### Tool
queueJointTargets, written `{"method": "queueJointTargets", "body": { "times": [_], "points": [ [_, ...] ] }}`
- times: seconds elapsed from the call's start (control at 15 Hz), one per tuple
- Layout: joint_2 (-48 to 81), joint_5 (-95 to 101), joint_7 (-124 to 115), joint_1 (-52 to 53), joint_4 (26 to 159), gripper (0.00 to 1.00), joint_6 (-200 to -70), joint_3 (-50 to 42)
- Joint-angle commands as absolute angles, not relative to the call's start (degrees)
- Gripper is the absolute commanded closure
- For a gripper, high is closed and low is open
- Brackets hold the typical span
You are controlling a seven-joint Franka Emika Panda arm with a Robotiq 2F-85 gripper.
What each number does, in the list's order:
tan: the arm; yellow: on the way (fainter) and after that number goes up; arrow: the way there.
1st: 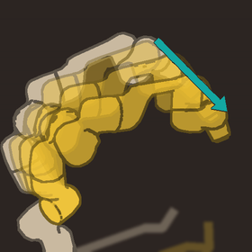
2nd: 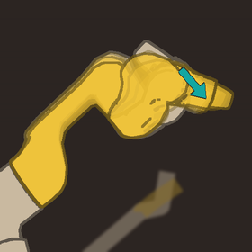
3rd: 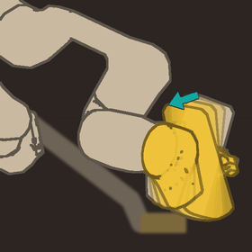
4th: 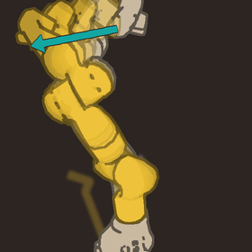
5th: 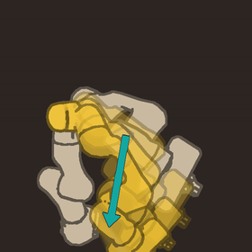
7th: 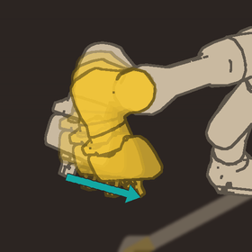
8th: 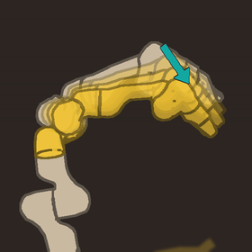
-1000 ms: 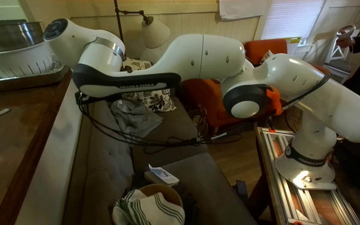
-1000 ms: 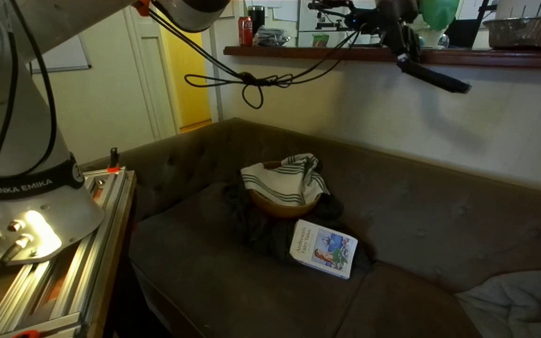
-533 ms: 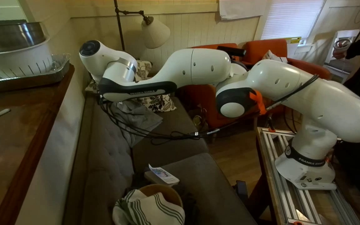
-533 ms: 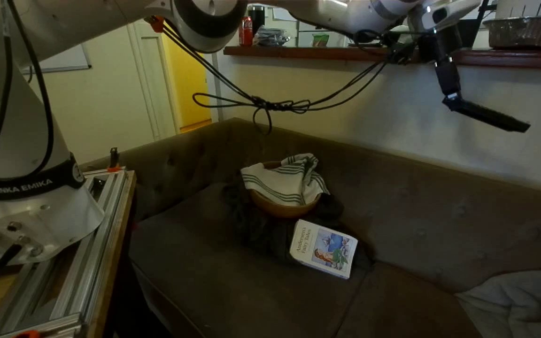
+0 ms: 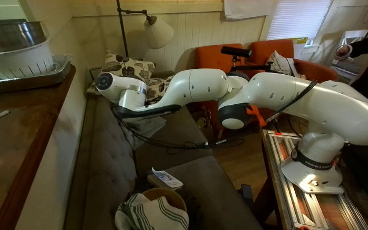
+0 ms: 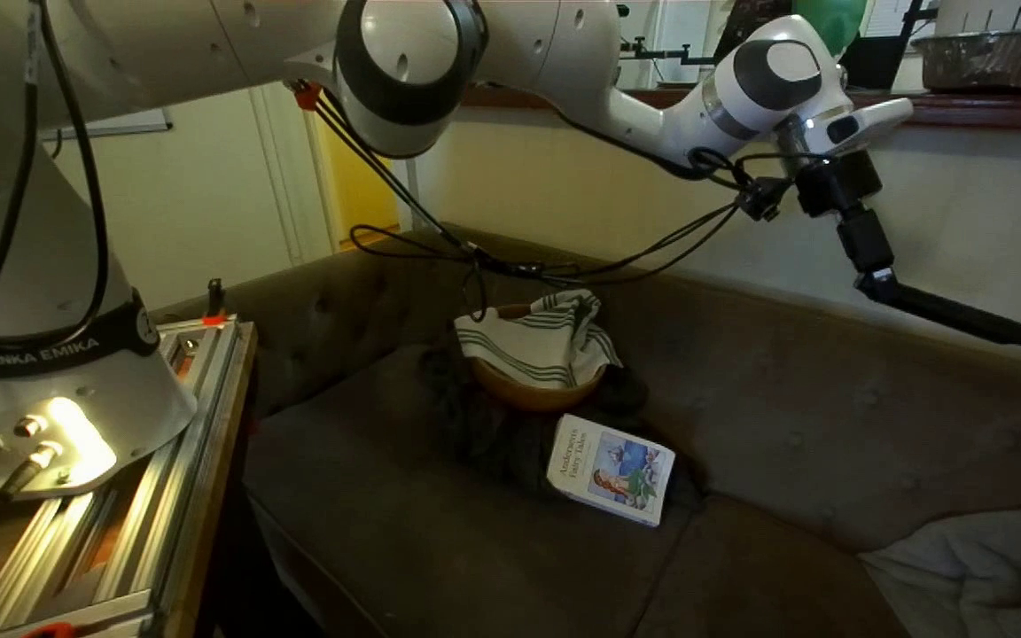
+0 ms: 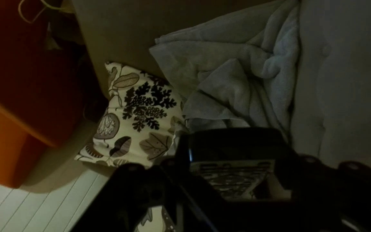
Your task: Put the black remote control on the backrest of the sofa.
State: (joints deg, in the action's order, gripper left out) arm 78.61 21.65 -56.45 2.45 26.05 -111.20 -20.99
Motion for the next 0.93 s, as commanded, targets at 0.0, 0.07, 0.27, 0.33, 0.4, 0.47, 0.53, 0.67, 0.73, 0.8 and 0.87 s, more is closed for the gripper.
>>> {"method": "queueJointTargets", "body": {
  "times": [0.0, 0.07, 0.27, 0.33, 0.4, 0.47, 0.53, 0.67, 0.73, 0.8, 0.87],
  "points": [
    [80.07, 22.17, -56.95, 2.32, 24.02, 0.38, -109.51, -22.2],
    [80.31, 22.66, -57.81, 2.51, 24.06, 0.38, -108.66, -22.99],
    [79.4, 23.06, -58.65, 3.01, 25.81, 0.38, -108.97, -23.69],
    [79.34, 23.06, -58.64, 3.06, 25.7, 0.63, -108.83, -23.7],
    [80.0, 23.42, -58.2, 2.7, 25.69, 0.63, -116.3, -23.41],
    [80.6, 23.67, -57.74, 2.62, 25.77, 0.63, -120.02, -23.41],
    [81.1, 23.1, -57.21, 2.24, 25.85, 0.63, -124.11, -22.91],
    [84.97, 22.84, -57.14, 0.58, 22.13, 0.63, -131.53, -22.97],
    [85.43, 22.68, -57.32, 0.26, 23.06, 0.63, -136.11, -23.03],
    [86.35, 22.28, -57.01, -0.31, 23.22, 0.63, -140.34, -22.84],
    [87.53, 22.19, -57.24, -0.86, 23.17, 0.63, -144.77, -23.15]
  ]
}}
